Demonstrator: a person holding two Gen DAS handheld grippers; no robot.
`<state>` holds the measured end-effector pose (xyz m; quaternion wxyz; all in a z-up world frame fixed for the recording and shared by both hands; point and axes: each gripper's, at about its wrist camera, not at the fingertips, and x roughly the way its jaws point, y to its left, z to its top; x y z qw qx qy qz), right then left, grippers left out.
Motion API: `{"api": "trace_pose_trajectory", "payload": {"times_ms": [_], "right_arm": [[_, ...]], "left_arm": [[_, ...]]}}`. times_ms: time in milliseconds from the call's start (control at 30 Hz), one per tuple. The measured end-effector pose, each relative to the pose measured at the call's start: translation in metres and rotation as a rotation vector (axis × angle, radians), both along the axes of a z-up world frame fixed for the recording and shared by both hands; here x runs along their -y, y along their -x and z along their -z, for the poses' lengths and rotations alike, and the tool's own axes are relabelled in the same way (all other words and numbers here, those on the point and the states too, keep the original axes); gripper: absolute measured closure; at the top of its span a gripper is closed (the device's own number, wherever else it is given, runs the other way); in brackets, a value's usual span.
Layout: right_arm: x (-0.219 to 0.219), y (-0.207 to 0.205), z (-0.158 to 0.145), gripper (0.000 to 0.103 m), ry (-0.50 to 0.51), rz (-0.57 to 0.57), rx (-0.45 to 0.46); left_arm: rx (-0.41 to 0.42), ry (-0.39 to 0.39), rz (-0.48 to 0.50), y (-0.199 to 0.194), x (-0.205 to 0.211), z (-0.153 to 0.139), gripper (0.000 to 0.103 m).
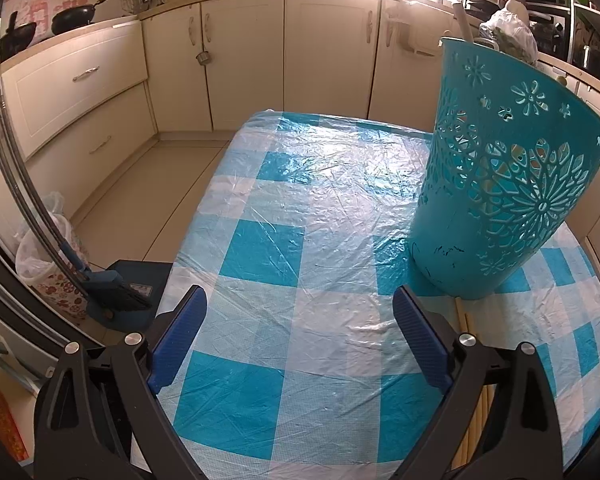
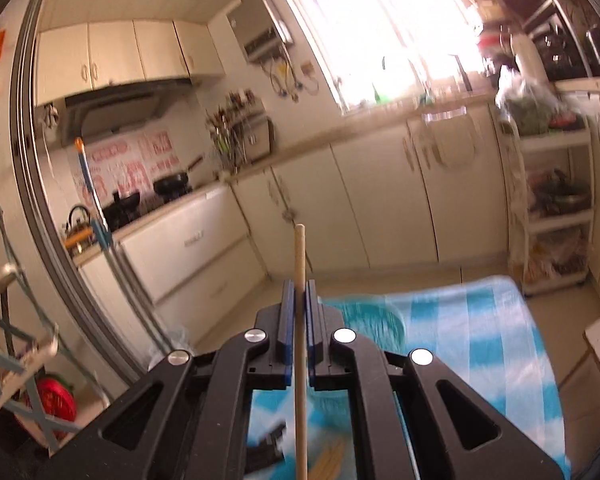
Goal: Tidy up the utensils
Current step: 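Carry the stick over the teal basket and open the right tool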
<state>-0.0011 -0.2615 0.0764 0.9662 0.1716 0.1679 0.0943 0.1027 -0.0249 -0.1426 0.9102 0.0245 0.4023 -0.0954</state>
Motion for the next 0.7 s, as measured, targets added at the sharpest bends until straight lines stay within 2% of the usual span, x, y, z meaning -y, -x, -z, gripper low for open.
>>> {"api": "trace_pose_trajectory", "payload": {"times_ms": [133, 267, 467, 700], "right_arm": [[-0.009, -0.029, -0.018, 0.097, 0.026, 0.105, 0.107], [-0.019, -0.056, -0.01, 0.097, 0.06, 0.18, 0.135], [-0.024, -0.078, 0.029, 0.097, 0.124, 0.231, 0.068], [-0.023, -0.071, 0.057, 0.097, 0.156, 0.236, -0.002]], "left_arm": [[-0.002, 0.002, 0.002, 0.0, -0.001, 0.0, 0.012], [-0.004, 0.009, 0.004, -0.001, -0.001, 0.0, 0.012], [-0.007, 0.016, 0.009, -0.001, -0.002, 0.0, 0.012], [-0.008, 0.015, 0.01, -0.001, -0.001, 0.001, 0.012]]}}
